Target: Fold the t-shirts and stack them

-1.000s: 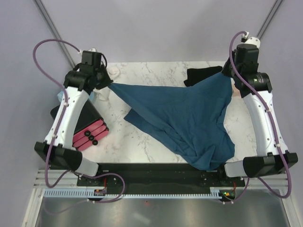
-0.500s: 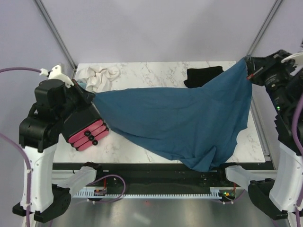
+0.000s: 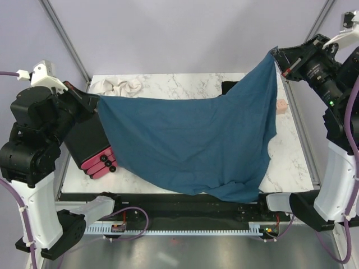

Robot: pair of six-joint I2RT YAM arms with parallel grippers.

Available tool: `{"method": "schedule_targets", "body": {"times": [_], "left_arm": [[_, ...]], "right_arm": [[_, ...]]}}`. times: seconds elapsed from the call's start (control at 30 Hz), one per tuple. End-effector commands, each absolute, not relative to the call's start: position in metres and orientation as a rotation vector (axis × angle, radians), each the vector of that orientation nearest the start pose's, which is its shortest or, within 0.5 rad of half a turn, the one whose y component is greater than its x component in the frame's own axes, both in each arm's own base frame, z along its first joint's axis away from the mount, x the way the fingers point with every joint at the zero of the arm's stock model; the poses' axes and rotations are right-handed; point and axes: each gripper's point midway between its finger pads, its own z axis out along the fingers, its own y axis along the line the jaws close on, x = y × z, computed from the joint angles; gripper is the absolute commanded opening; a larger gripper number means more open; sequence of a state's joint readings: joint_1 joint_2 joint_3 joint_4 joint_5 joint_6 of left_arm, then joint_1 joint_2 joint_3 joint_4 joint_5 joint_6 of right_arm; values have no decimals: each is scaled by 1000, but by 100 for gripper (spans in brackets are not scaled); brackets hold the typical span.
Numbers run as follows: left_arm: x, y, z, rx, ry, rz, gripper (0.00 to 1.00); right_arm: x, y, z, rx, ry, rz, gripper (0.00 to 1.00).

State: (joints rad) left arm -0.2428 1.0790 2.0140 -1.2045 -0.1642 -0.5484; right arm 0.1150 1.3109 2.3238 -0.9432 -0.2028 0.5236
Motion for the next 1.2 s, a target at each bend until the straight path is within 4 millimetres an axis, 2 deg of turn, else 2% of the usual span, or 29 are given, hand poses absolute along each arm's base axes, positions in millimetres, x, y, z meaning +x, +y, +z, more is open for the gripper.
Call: {"method": "schedule_targets", "body": {"times": [0.0, 0.1, 0.2, 0.27, 0.37, 0.5, 0.7, 0.73, 0.8, 0.83, 0.87, 0.93, 0.97, 1.0, 1.03, 1.07, 1.1, 1.13, 1.17], "left_arm": [[208, -37, 506, -393, 1724, -383, 2], [193, -34, 510, -379, 1702, -396, 2], [173, -29, 512, -374, 1668, -405, 2], [165, -29, 510, -351, 1670, -406, 2], [157, -29, 508, -336, 1683, -408, 2], [154, -26, 510, -329, 1679, -390, 2], [180, -32, 503, -339, 1735, -372, 2], [187, -33, 501, -340, 1747, -362, 2], [209, -38, 488, -343, 1798, -338, 2], [218, -40, 483, -342, 1819, -334, 2], [236, -45, 462, -349, 1884, -314, 2], [259, -50, 449, -362, 1909, -306, 2], [273, -54, 432, -382, 1950, -295, 2], [291, -56, 418, -398, 1987, -273, 2], [306, -59, 410, -412, 1998, -263, 2], [318, -59, 397, -419, 2027, -237, 2], [340, -61, 378, -423, 2073, -194, 2], [356, -62, 372, -416, 2074, -170, 2], [367, -62, 369, -412, 2073, -149, 2]], "right_arm": [[239, 93, 623, 73, 1416, 709, 0], [220, 89, 635, 58, 1362, 696, 0], [198, 82, 637, 63, 1328, 677, 0], [183, 78, 641, 66, 1292, 665, 0], [171, 69, 645, 90, 1260, 633, 0], [170, 58, 642, 140, 1264, 583, 0], [182, 33, 634, 222, 1282, 440, 0], [188, 28, 630, 248, 1290, 410, 0], [215, 27, 613, 260, 1358, 371, 0], [233, 27, 596, 270, 1415, 349, 0], [253, 26, 581, 280, 1462, 318, 0], [281, 27, 560, 286, 1519, 293, 0], [308, 28, 532, 301, 1597, 264, 0], [323, 28, 521, 299, 1622, 245, 0], [348, 30, 490, 307, 1702, 220, 0], [361, 28, 476, 317, 1733, 192, 0], [372, 26, 465, 317, 1756, 163, 0], [392, 25, 440, 323, 1816, 128, 0], [401, 23, 431, 325, 1831, 104, 0]]}}
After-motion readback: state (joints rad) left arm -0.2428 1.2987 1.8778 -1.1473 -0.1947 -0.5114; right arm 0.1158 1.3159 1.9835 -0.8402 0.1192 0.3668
